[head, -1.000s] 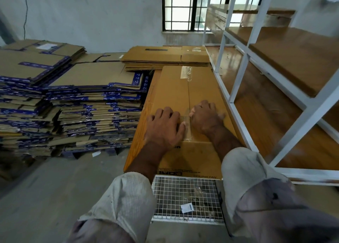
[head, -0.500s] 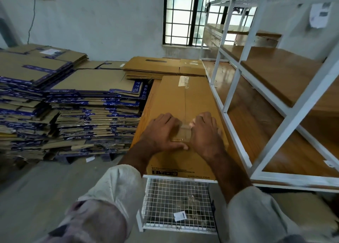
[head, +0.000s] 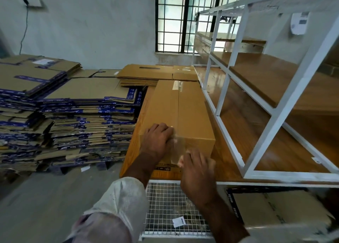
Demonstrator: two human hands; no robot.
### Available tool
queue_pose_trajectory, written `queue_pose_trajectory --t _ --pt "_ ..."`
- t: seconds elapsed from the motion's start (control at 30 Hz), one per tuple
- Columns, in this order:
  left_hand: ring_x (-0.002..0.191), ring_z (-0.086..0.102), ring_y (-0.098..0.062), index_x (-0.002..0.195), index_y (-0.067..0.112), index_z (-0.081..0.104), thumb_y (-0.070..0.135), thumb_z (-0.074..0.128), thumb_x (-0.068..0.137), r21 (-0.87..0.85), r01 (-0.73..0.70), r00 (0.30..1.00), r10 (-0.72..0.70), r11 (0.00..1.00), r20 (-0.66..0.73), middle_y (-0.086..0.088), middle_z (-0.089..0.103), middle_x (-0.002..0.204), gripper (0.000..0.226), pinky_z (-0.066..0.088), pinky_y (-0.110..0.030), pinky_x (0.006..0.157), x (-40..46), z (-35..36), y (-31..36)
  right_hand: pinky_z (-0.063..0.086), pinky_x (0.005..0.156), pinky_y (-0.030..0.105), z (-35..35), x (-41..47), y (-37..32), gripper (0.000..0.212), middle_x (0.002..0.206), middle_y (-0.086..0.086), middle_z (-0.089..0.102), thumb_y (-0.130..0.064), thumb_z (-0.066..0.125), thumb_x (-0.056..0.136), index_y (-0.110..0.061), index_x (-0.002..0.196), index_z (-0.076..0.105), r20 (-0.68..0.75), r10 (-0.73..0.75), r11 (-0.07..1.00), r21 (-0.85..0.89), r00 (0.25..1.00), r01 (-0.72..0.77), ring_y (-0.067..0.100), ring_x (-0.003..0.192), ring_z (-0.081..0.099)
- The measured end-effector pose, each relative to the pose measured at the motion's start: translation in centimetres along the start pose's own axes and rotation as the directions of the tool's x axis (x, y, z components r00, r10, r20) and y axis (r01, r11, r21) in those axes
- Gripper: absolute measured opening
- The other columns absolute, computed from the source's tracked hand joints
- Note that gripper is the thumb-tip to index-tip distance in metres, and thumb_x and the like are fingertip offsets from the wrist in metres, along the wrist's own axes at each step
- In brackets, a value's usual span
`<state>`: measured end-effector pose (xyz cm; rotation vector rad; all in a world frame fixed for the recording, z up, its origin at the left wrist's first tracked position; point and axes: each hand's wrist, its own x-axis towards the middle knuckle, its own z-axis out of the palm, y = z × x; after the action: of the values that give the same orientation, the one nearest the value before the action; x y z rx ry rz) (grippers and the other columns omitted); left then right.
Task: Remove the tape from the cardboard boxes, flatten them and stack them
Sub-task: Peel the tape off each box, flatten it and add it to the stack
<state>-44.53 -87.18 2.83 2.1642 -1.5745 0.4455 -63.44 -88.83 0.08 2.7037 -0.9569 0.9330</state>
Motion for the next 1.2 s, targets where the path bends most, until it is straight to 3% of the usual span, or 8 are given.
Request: queue_pose_trajectory --t 0.07,0.17,0.4,0.53,0.7,0.93,1.03,1.2 --pt "0.127 0.048 -0.025 0.137 0.025 0.057 0.042 0.065 0.095 0.056 -0.001 0.999 -0.001 0.998 0.050 0.000 0.057 0.136 0.046 0.040 -0.042 0.101 0.1 -0.2 0.0 0.046 0.079 0.047 0.7 -0.9 -0.3 0.028 0.111 0.005 0.061 -0.020 0.063 0.076 -0.015 0.103 0.065 -0.023 -0.059 0.998 -0.015 0.998 0.059 0.025 0.099 0.055" --pt "0.127 0.048 -0.025 0.138 0.025 0.058 0.035 0.065 0.095 0.051 0.006 0.999 -0.008 0.999 0.048 -0.001 0.056 0.137 0.044 0.040 -0.041 0.101 0.3 -0.3 0.4 0.042 0.080 0.045 1.2 -1.6 -0.7 0.022 0.111 0.004 0.061 -0.023 0.053 0.087 -0.016 0.104 0.065 -0.083 -0.011 1.000 0.017 0.996 0.012 0.024 0.098 0.055" --pt "0.125 0.045 -0.014 0.134 0.017 0.066 0.034 0.053 0.096 -0.442 0.056 0.995 -0.013 0.895 0.100 -0.004 0.060 0.136 0.044 0.040 -0.041 0.108 -0.2 -1.1 -2.7 0.039 0.083 0.040 -0.2 -2.3 -1.0 0.029 0.118 0.002 0.063 -0.037 0.047 0.097 -0.019 0.105 0.069 -0.115 0.003 0.986 0.166 0.993 0.016 0.022 0.103 0.059" --pt "0.130 0.045 -0.020 0.138 0.020 0.061 0.060 0.056 0.089 -0.309 -0.009 0.994 0.043 0.951 0.105 -0.004 0.057 0.141 0.064 0.039 -0.041 0.107 -0.7 -0.5 -2.4 0.042 0.081 0.038 -1.1 -3.0 -1.0 0.021 0.113 0.000 0.066 -0.032 0.059 0.092 -0.022 0.103 0.073 -0.214 -0.030 0.979 0.189 0.976 0.072 0.021 0.099 0.061" --pt "0.131 0.049 -0.027 0.139 0.018 0.059 0.054 0.056 0.091 -0.197 -0.062 0.997 0.053 0.978 -0.052 -0.007 0.056 0.143 0.060 0.039 -0.050 0.112 -1.3 1.2 -2.2 0.047 0.074 0.040 -3.3 -1.7 -0.5 0.014 0.099 0.000 0.069 -0.026 0.065 0.091 -0.021 0.096 0.077 -0.419 0.046 0.959 0.273 0.907 0.077 0.018 0.087 0.062" --pt "0.152 0.027 -0.036 0.158 0.006 0.031 0.048 0.018 0.107 0.065 -0.117 0.991 0.121 0.991 -0.061 -0.017 0.029 0.164 0.067 0.024 -0.061 0.119 -4.5 4.0 -1.6 0.049 0.101 0.054 0.7 5.7 2.4 0.062 0.142 0.002 0.051 -0.061 0.065 0.089 -0.026 0.138 0.050 0.010 0.495 0.795 0.398 0.869 -0.458 0.021 0.129 0.050" --pt "0.155 0.021 -0.034 0.159 0.005 0.028 0.041 0.034 0.103 0.081 -0.190 0.979 0.196 0.978 -0.063 -0.016 0.023 0.167 0.067 0.026 -0.061 0.120 -5.0 4.4 -2.6 0.043 0.108 0.062 2.5 7.6 3.6 0.093 0.157 0.007 0.039 -0.069 0.073 0.080 -0.024 0.152 0.035 0.187 0.615 0.695 0.330 0.766 -0.638 0.029 0.142 0.040" --pt "0.143 0.040 -0.021 0.148 0.016 0.050 0.045 0.054 0.078 -0.188 -0.223 0.973 0.206 0.956 -0.104 -0.002 0.048 0.154 0.075 0.032 -0.058 0.115 -3.2 1.1 -4.9 0.054 0.083 0.038 2.6 7.5 5.3 0.117 0.143 0.009 0.056 -0.074 0.085 0.059 -0.021 0.152 0.039 0.546 0.643 0.218 0.542 0.537 -0.812 0.029 0.124 0.060"
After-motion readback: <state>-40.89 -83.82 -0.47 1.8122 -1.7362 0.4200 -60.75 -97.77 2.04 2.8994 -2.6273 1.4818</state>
